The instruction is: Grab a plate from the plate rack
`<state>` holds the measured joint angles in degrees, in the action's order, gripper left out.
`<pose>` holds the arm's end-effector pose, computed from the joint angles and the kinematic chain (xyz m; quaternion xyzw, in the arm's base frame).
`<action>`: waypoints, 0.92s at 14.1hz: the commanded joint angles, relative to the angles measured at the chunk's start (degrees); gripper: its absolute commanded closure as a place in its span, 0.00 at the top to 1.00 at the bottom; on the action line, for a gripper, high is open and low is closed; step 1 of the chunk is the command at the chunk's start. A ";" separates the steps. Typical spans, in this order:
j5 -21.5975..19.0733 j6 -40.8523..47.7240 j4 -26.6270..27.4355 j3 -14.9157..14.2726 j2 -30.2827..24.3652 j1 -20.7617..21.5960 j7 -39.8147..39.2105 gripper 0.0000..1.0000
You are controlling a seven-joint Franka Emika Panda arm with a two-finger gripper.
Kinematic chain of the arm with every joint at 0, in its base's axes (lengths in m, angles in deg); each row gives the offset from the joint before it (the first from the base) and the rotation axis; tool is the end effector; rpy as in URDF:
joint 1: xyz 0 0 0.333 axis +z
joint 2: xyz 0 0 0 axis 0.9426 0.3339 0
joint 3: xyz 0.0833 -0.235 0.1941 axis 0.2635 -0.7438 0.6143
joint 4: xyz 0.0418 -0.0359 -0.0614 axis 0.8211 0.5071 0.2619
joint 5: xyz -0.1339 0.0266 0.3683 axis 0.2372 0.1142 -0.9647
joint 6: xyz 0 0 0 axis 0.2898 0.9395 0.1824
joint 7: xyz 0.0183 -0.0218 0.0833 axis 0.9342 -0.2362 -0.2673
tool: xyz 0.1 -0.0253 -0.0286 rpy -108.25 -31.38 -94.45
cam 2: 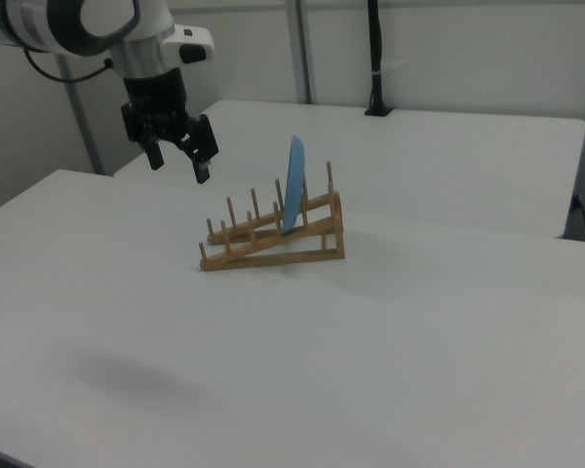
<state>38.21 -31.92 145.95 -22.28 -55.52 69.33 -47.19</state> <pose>0.5433 -0.0356 0.6328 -0.9986 0.0292 -0.0403 0.0184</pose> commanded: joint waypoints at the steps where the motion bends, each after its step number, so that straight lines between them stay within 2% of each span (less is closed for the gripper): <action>1: -1.30 1.50 0.40 -0.18 -0.71 0.29 -0.86 1.00; 7: -1.39 1.06 0.66 -0.09 -0.28 0.20 -1.56 1.00; 11: -1.39 1.41 0.58 -0.09 -0.19 -0.24 -9.63 1.00; 13: -1.39 0.54 0.66 -0.18 0.34 -1.56 -9.65 1.00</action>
<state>38.21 -31.92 146.15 -22.29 -55.08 69.18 -53.79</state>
